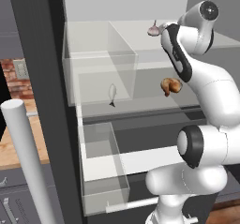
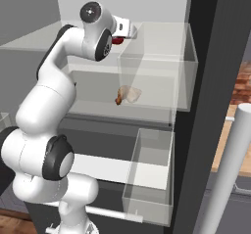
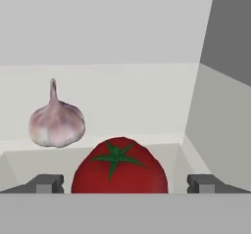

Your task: Gather the tomato and garlic from the fridge and place them on a tray on the dining counter. Then gather the fish and chicken drumstick from the fridge and place them on the other tray.

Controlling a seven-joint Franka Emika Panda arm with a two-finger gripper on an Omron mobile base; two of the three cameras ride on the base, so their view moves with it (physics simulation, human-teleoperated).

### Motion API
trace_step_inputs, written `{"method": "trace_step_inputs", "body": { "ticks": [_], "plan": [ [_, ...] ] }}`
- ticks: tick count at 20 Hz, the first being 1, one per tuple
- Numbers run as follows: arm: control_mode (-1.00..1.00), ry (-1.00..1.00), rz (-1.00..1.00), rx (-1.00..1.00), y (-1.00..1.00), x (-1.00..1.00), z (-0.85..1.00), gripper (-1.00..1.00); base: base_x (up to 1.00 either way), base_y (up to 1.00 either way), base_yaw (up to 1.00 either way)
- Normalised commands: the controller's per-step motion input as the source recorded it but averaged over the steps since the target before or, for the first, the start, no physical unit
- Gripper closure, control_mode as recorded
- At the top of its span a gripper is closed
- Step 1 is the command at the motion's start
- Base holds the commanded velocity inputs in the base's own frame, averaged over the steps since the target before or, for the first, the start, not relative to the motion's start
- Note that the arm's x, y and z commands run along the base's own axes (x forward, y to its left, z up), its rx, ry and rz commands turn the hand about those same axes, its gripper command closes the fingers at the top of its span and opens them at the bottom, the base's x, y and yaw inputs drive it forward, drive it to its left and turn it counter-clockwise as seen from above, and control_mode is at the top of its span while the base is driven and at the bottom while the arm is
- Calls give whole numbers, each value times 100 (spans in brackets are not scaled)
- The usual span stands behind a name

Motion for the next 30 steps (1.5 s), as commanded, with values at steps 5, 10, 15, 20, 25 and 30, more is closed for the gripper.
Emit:
{"method": "trace_step_inputs", "body": {
  "ticks": [5, 10, 15, 20, 25, 30],
  "plan": [
    [-100, 0, 0, 0, 0, 3, -3, -100, 0, 0, 0],
    [-100, 0, 0, 0, 0, 6, -6, -100, 0, 0, 0],
    [-100, 0, 0, 0, 0, 11, -4, -100, 0, 0, 0],
    [-100, 0, 0, 0, 0, 13, 0, -100, 0, 0, 0],
    [-100, 0, 0, 0, 0, 1, -2, -100, 0, 0, 0],
    [-100, 0, 0, 0, 0, 0, -14, -100, 0, 0, 0]
  ]
}}
